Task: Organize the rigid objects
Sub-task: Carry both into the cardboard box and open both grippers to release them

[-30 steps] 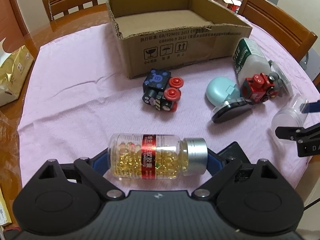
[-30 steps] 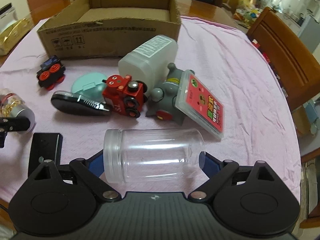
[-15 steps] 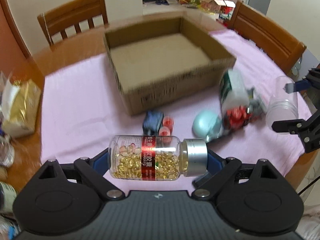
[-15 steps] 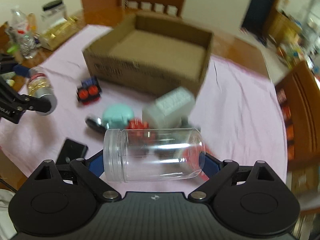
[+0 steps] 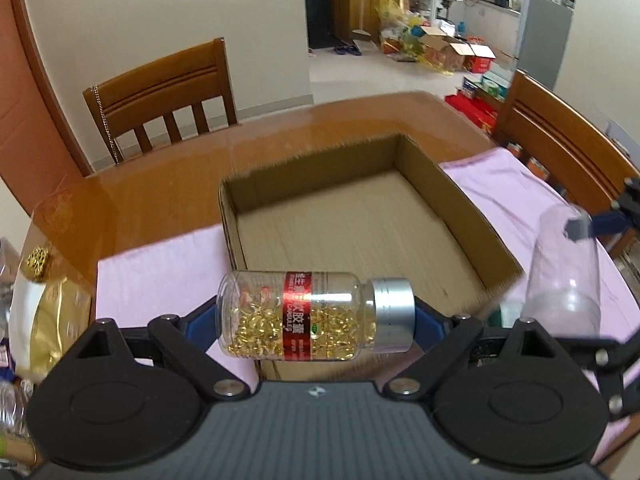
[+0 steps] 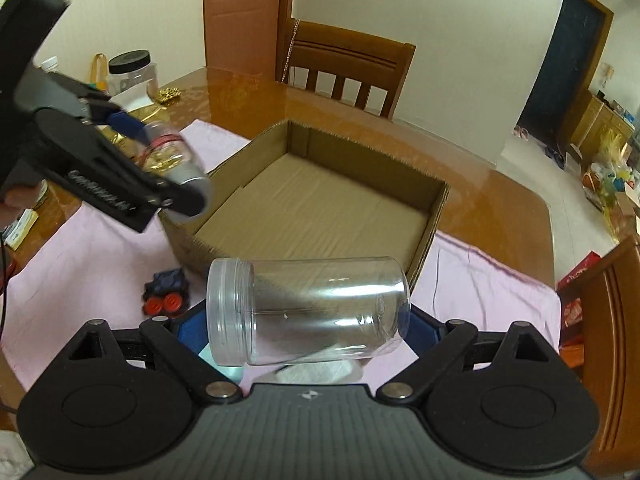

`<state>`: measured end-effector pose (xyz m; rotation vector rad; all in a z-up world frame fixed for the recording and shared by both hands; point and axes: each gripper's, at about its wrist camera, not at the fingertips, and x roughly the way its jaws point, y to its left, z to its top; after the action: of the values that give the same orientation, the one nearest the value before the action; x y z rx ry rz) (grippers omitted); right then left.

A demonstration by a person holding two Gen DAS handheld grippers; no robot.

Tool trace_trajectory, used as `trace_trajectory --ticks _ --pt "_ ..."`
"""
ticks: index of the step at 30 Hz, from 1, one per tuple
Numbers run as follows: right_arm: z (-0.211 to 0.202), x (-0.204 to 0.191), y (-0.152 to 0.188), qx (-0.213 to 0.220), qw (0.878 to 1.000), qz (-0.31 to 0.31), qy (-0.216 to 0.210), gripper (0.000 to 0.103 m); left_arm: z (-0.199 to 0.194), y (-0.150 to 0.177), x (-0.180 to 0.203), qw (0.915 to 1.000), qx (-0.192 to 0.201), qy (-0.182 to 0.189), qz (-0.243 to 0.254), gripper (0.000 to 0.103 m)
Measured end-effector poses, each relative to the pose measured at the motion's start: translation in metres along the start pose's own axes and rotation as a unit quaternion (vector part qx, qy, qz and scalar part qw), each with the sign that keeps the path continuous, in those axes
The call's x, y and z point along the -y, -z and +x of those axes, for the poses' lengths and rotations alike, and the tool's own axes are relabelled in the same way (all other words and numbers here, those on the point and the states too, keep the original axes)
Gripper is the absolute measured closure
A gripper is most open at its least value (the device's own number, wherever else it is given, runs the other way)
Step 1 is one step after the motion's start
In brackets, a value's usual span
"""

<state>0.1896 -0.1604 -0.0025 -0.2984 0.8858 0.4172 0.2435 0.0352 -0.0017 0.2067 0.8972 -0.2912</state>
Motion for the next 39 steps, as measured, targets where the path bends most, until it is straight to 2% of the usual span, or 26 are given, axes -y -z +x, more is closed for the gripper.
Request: trace_trajectory --ticks 8,14,18,24,30,39 --pt "0.021 0.021 -0.013 0.002 1.000 0.012 0.001 0.006 0.054 -0.024 -0.001 0.9995 -0.018 -0.019 -0.018 0.010" --pt "0.029 0.029 -0.020 0.004 1.000 0.019 0.003 0.006 0.074 -0.032 -0.011 0.9974 0.003 -0.047 -0.054 0.009" --pt "0.037 0.033 -0.024 0.002 1.000 0.020 0.004 0.006 0.065 -0.028 -0.018 0.9971 0.006 -0.038 -0.066 0.009" --pt "0.049 0.031 -0.032 -0.005 1.000 0.011 0.000 0.006 0.040 -0.009 -0.028 0.9957 0.012 -0.062 -0.068 0.008" --pt "0.065 0.030 -0.046 -0.013 1.000 0.002 -0.003 0.006 0.011 0.018 -0.038 0.9935 0.011 -0.067 -0.091 0.008" --pt "0.106 0.041 -0.072 -0.042 0.999 0.012 -0.001 0.006 -0.023 0.065 -0.048 0.9839 0.016 -0.095 -0.150 0.006"
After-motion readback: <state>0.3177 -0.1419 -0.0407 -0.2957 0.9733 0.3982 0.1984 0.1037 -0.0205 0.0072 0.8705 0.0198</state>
